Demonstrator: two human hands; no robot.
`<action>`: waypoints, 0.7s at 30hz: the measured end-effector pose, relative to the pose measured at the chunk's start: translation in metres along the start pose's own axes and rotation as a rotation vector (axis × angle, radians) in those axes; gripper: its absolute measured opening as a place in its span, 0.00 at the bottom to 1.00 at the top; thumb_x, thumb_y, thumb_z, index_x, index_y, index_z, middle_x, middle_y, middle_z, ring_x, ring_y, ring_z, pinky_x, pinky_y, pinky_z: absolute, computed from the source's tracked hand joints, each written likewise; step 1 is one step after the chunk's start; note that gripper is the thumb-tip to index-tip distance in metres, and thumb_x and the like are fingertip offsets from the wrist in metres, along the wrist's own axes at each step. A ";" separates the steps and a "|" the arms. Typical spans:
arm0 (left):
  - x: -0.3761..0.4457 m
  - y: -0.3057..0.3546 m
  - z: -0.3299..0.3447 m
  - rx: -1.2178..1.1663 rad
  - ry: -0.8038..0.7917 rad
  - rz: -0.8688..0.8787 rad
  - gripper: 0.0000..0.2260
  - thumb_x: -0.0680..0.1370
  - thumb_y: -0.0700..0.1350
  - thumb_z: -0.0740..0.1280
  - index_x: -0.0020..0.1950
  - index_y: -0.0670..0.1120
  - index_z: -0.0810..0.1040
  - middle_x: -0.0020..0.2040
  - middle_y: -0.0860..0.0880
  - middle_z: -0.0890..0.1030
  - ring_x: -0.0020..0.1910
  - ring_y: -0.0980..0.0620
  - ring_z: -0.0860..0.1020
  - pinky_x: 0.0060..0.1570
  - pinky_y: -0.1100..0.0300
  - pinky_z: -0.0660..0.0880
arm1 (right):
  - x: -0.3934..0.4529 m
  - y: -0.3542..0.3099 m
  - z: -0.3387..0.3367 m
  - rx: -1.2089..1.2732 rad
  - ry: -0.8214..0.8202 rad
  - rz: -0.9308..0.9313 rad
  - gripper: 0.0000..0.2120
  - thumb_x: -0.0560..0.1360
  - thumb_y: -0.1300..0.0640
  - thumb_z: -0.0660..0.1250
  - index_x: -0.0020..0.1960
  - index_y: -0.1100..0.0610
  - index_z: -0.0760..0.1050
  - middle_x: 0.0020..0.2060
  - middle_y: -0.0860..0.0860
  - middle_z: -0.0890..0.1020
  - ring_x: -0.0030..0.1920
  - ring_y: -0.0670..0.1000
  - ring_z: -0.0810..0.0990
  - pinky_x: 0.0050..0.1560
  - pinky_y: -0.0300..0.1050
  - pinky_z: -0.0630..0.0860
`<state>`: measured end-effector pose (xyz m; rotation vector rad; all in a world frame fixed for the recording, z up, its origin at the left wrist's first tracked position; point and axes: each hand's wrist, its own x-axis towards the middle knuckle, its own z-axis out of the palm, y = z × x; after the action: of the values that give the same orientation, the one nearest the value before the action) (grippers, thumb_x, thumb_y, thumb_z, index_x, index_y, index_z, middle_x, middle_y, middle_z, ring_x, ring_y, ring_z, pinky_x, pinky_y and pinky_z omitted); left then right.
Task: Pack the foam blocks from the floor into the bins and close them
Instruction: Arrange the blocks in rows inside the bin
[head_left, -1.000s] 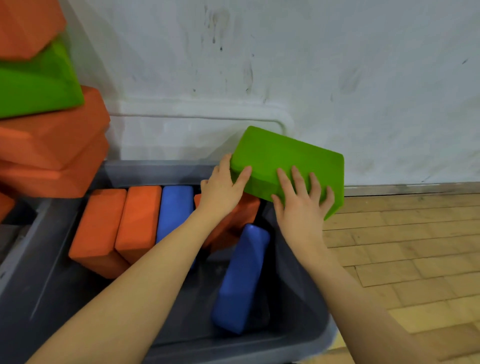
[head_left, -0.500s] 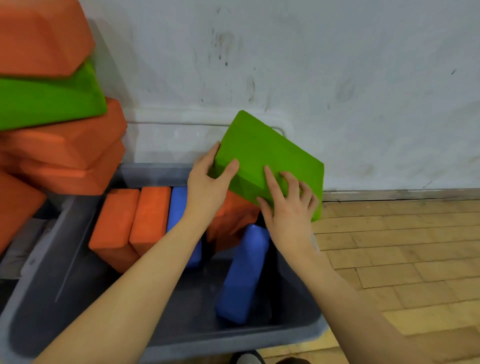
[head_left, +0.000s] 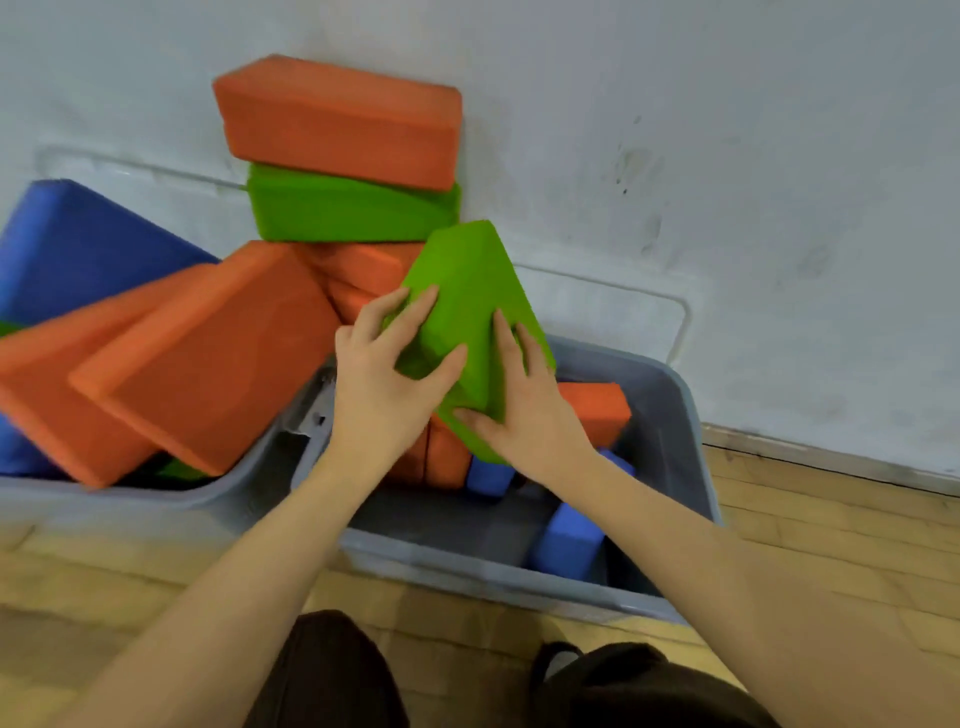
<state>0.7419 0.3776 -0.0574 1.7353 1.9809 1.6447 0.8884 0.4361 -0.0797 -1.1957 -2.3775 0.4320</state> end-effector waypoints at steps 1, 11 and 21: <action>-0.004 -0.004 -0.012 0.047 -0.001 0.003 0.25 0.70 0.57 0.67 0.64 0.49 0.77 0.62 0.45 0.75 0.57 0.44 0.73 0.59 0.74 0.56 | 0.001 -0.009 0.007 0.048 -0.040 -0.004 0.51 0.69 0.43 0.72 0.77 0.52 0.40 0.76 0.57 0.50 0.75 0.59 0.53 0.69 0.60 0.63; -0.059 -0.055 -0.072 0.310 -0.106 0.144 0.22 0.72 0.56 0.67 0.62 0.46 0.78 0.63 0.41 0.75 0.47 0.39 0.72 0.52 0.60 0.64 | -0.009 -0.041 0.059 0.565 -0.096 -0.054 0.28 0.78 0.42 0.54 0.75 0.41 0.48 0.76 0.45 0.54 0.74 0.42 0.55 0.72 0.55 0.60; -0.042 -0.037 -0.068 0.424 -0.181 0.158 0.24 0.70 0.60 0.64 0.60 0.48 0.80 0.57 0.42 0.76 0.43 0.41 0.71 0.37 0.56 0.72 | 0.016 -0.047 0.047 0.517 -0.052 -0.079 0.23 0.81 0.49 0.56 0.72 0.38 0.52 0.59 0.48 0.70 0.53 0.37 0.70 0.56 0.29 0.66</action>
<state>0.6901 0.3086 -0.0773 2.1366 2.2741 1.1008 0.8243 0.4184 -0.0946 -0.8560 -2.1497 0.9866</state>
